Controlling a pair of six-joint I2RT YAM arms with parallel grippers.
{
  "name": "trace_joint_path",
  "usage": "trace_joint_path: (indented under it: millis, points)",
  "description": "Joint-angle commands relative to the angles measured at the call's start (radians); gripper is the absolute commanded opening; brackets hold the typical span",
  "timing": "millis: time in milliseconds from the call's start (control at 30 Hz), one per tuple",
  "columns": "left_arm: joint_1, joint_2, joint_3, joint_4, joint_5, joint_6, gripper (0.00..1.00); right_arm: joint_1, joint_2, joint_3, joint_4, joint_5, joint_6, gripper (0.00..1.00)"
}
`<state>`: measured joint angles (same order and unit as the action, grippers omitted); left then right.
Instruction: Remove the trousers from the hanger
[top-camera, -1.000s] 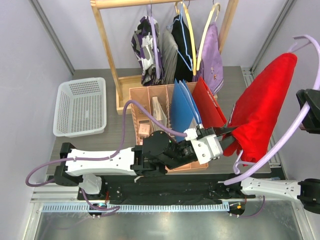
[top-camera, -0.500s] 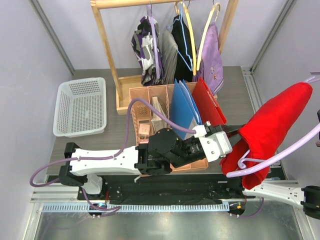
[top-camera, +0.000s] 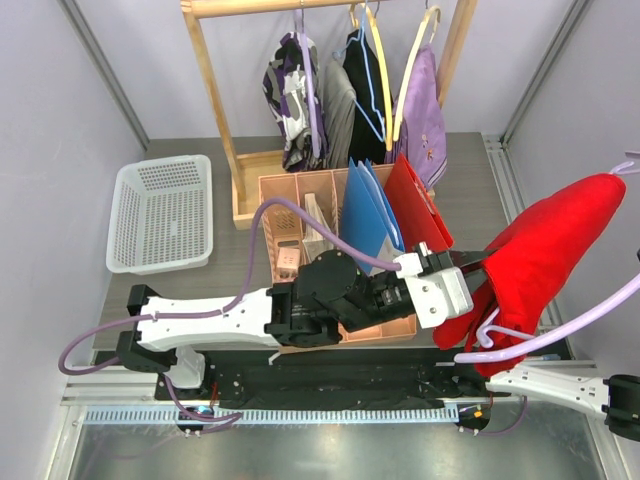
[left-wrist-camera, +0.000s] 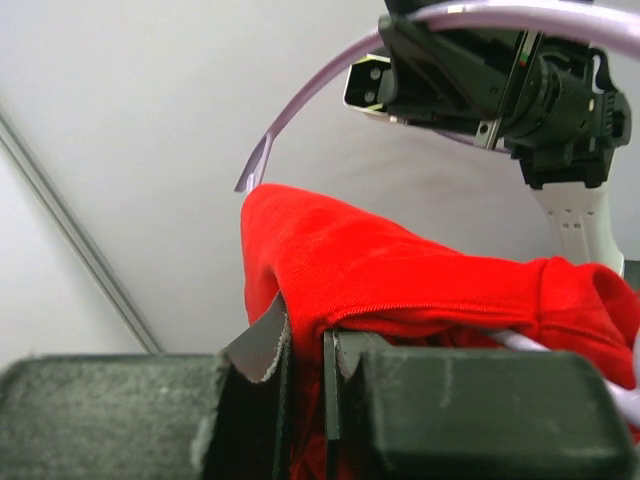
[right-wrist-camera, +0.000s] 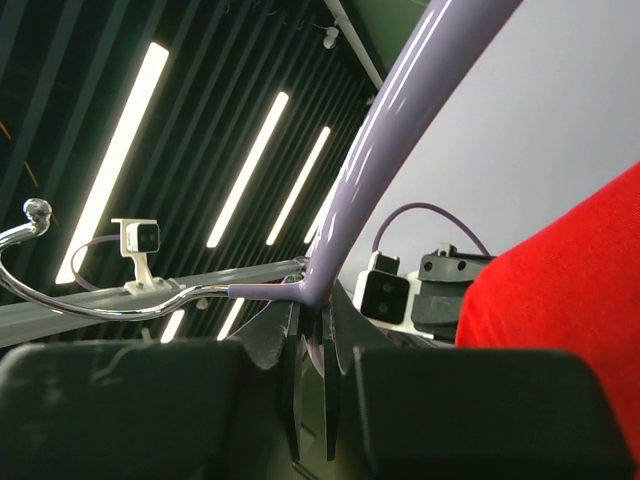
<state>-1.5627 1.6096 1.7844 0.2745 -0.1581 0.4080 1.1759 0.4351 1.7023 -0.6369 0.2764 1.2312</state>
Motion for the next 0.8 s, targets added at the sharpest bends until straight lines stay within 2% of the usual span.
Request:
trace_joint_path:
  millis: [0, 167, 333, 600, 733, 767]
  points:
    - [0.013, -0.071, 0.173, 0.2, 0.057, -0.001, 0.0, -0.004, 0.02, 0.104, -0.03, -0.077, -0.041, 0.01]
    - [0.012, -0.114, 0.173, 0.21, 0.081, -0.023, 0.0, -0.019, -0.022, 0.097, -0.061, -0.051, -0.056, 0.01]
    - [0.012, -0.08, 0.257, 0.186, 0.091, -0.026, 0.0, -0.019, -0.084, -0.032, -0.058, -0.052, -0.036, 0.01]
    - [0.012, 0.082, 0.576, 0.074, 0.063, 0.124, 0.0, -0.028, -0.141, -0.173, -0.086, -0.131, -0.01, 0.01]
    - [0.013, 0.203, 0.798, 0.002, 0.066, 0.179, 0.0, -0.039, -0.145, -0.175, -0.125, -0.161, -0.038, 0.01]
    - [0.015, 0.211, 0.811, 0.005, 0.066, 0.19, 0.0, -0.044, -0.15, -0.17, -0.157, -0.158, -0.042, 0.01]
